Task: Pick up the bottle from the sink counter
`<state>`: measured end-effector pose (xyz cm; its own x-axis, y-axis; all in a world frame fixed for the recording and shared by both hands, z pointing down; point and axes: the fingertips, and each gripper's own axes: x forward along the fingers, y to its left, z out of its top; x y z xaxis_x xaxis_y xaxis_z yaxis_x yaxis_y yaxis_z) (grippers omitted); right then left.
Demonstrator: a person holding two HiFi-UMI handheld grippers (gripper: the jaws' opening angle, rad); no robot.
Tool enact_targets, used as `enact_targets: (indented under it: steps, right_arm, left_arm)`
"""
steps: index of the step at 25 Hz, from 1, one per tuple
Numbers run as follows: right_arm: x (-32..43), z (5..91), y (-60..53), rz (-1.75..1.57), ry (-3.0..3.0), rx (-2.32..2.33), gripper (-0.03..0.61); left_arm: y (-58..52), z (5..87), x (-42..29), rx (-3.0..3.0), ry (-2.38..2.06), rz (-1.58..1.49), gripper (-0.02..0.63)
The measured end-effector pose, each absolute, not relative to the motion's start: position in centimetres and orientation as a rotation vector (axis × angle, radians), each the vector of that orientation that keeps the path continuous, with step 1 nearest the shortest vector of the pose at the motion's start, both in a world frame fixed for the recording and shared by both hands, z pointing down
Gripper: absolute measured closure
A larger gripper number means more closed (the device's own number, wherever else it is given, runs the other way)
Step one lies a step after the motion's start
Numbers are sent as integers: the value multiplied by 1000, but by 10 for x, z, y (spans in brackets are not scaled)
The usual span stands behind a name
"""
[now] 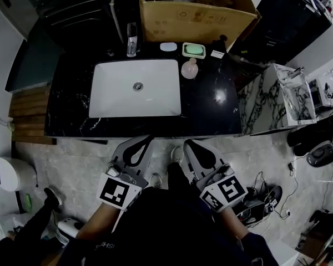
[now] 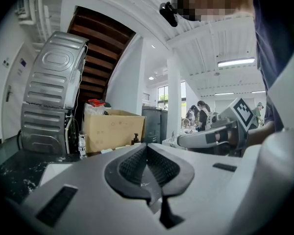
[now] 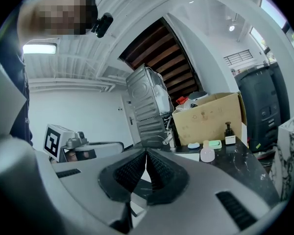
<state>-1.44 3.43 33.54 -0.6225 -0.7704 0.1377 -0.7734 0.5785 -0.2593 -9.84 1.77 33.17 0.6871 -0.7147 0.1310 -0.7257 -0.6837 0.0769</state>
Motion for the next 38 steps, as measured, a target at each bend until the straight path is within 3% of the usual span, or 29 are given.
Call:
enact_targets:
  steps: [20,38]
  right_arm:
    - [60,370,-120,550,-2771,1276,552]
    - [66,394,-198,645,-2667,1473,551]
  left_arm:
    - [-118,371,-40,2636,-1288,284,606]
    - [-183,418,-40,2593,-1148,371,606]
